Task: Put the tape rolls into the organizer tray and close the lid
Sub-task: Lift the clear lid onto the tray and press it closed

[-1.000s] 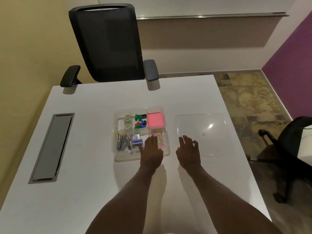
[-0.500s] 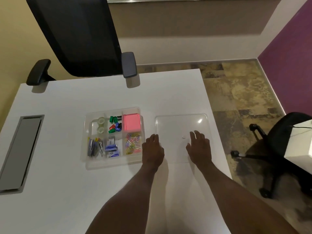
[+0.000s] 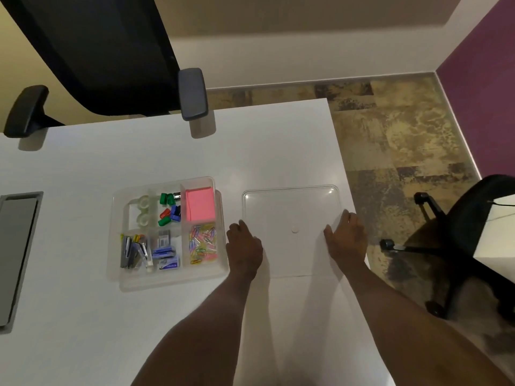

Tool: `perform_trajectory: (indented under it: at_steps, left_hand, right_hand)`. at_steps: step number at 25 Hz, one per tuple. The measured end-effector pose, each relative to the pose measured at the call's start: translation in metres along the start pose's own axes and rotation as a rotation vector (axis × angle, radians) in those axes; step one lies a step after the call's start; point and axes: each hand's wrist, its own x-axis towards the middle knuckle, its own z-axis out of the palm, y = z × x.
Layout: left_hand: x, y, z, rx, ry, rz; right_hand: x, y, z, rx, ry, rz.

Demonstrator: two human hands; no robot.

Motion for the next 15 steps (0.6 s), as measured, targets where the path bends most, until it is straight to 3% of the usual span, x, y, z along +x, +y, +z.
perform_trajectory:
  at_steps: [9, 15]
  left_hand:
    - [0.0, 0.019, 0.001, -0.277, 0.15, -0.235]
    - [-0.009, 0.027, -0.022, -0.363, 0.349, -0.205]
  right_hand:
    - [0.005, -0.019, -0.007, 0.202, 0.049, 0.193]
    - [0.009, -0.035, -0.046, 0.24, 0.135, 0.202]
